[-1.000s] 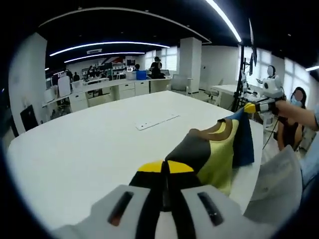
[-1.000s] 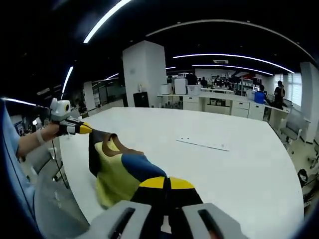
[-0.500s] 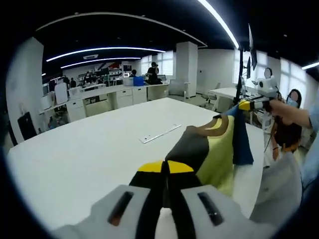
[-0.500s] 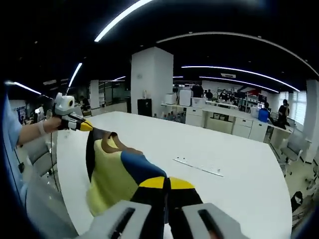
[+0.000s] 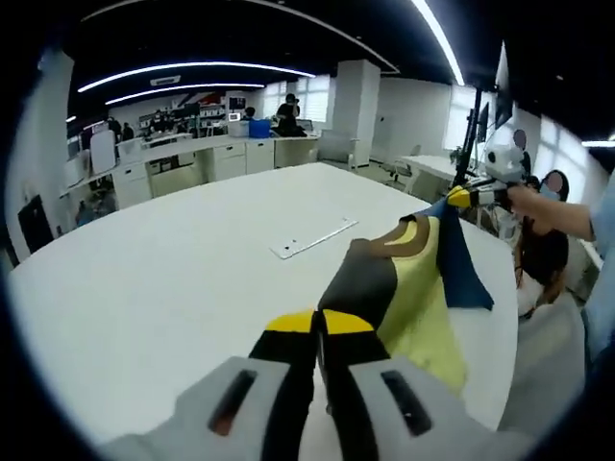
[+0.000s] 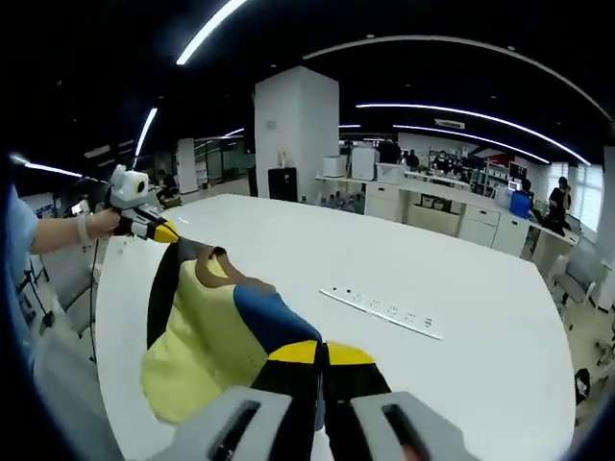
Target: Fold the garment on the visible template until the final outline fits inside the template.
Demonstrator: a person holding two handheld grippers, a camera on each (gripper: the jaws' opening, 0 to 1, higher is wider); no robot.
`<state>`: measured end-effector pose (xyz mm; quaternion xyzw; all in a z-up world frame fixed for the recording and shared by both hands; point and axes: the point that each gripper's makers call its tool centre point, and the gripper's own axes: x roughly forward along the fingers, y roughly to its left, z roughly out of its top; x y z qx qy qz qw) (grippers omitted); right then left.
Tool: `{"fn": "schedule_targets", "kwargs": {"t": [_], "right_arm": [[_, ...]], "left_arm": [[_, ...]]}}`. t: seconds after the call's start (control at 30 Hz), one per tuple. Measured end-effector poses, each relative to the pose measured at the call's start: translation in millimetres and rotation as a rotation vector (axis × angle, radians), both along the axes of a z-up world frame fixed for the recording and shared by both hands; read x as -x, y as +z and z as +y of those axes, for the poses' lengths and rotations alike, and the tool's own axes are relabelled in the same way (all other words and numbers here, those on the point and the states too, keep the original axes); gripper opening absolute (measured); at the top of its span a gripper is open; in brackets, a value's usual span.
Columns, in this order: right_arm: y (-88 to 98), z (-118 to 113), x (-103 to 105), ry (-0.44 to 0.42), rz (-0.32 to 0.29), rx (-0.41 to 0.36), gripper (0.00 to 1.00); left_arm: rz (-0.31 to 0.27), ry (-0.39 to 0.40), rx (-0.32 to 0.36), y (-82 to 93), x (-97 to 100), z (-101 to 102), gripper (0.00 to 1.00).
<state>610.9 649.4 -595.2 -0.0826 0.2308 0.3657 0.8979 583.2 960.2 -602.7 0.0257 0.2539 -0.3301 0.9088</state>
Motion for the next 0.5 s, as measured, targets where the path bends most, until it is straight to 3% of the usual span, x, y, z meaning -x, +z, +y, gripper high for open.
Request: {"fn": "schedule_targets", "kwargs": {"t": [0.27,0.43,0.5], "right_arm": [[-49.1,6.4,-44.4,0.014,0.098,0.024,0.00],[-89.2,6.6,-66.6,-0.007,0.177,0.047,0.00],[-103.8,7.9,-70.0,0.007,0.191,0.093,0.00]], "left_arm": [[0.079,0.071,0.035,-50.2,-33.2,9.3,0.00],[0.136,0.086,0.012,-87.0,-45.9,5.6,0.00],[0.146,0.095,0.021,-94.7,-52.0,5.8,0.00]]}}
